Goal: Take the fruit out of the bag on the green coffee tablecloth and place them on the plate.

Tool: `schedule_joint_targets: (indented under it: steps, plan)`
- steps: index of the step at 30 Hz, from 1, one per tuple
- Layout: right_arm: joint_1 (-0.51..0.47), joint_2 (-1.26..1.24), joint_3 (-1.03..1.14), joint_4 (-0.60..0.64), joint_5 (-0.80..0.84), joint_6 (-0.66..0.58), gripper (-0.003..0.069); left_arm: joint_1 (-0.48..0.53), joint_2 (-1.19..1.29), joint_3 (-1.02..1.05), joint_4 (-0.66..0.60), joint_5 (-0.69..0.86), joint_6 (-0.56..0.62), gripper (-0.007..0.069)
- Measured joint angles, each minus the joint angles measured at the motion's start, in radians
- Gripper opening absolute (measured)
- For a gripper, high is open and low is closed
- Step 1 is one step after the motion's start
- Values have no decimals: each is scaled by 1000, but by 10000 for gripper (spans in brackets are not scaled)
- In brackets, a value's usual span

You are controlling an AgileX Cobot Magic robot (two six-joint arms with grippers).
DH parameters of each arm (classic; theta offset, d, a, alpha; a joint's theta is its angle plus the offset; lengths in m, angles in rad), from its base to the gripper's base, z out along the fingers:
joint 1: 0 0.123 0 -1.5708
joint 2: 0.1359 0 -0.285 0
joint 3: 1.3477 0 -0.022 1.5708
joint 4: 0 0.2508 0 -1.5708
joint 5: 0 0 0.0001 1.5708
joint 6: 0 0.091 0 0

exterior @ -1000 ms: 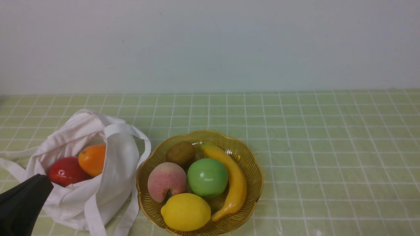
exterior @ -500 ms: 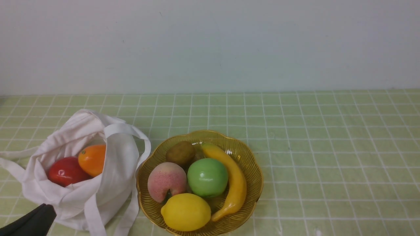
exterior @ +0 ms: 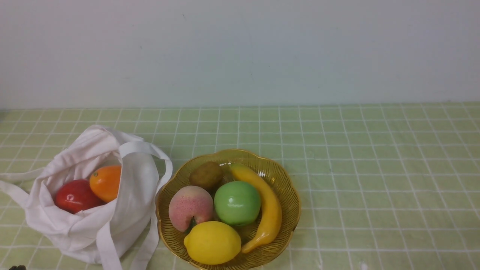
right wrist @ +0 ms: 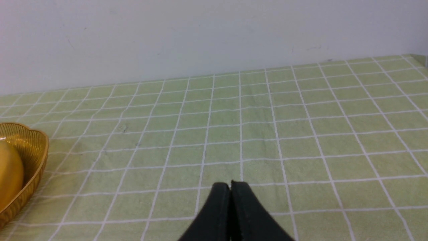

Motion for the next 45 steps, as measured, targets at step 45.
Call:
schedule_joint_targets:
  steps: [45]
  plan:
    - [0, 0, 0, 0, 0, 0, -15, -46, 0, 0, 6, 26, 7, -8]
